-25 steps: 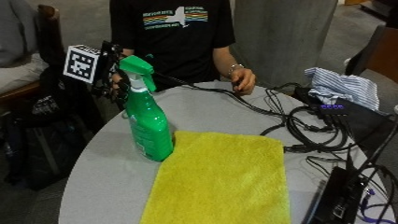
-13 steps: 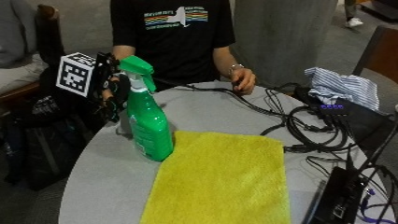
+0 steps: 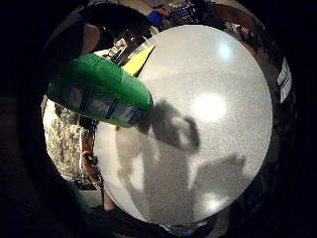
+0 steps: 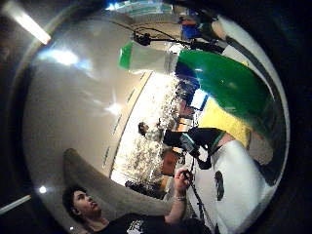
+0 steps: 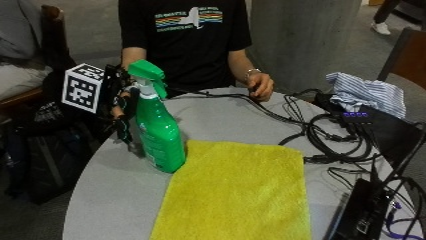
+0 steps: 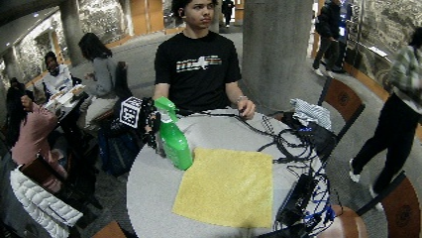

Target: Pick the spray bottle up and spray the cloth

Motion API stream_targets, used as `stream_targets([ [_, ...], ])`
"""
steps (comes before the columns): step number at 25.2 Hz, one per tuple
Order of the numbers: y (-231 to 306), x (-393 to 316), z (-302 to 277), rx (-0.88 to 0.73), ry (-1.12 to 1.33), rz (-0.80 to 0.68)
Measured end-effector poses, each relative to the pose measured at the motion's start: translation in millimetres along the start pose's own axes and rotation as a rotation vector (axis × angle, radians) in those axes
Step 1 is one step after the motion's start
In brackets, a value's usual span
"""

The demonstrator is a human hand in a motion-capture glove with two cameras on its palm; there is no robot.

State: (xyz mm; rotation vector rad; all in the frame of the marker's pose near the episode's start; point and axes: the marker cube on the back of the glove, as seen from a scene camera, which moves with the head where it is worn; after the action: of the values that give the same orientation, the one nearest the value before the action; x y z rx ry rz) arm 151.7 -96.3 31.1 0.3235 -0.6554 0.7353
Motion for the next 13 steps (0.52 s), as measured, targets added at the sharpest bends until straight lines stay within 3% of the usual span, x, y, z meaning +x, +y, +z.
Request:
stream_targets([
  [13,1.3,6.3,-1.8,0.175,-0.018,-0.072],
])
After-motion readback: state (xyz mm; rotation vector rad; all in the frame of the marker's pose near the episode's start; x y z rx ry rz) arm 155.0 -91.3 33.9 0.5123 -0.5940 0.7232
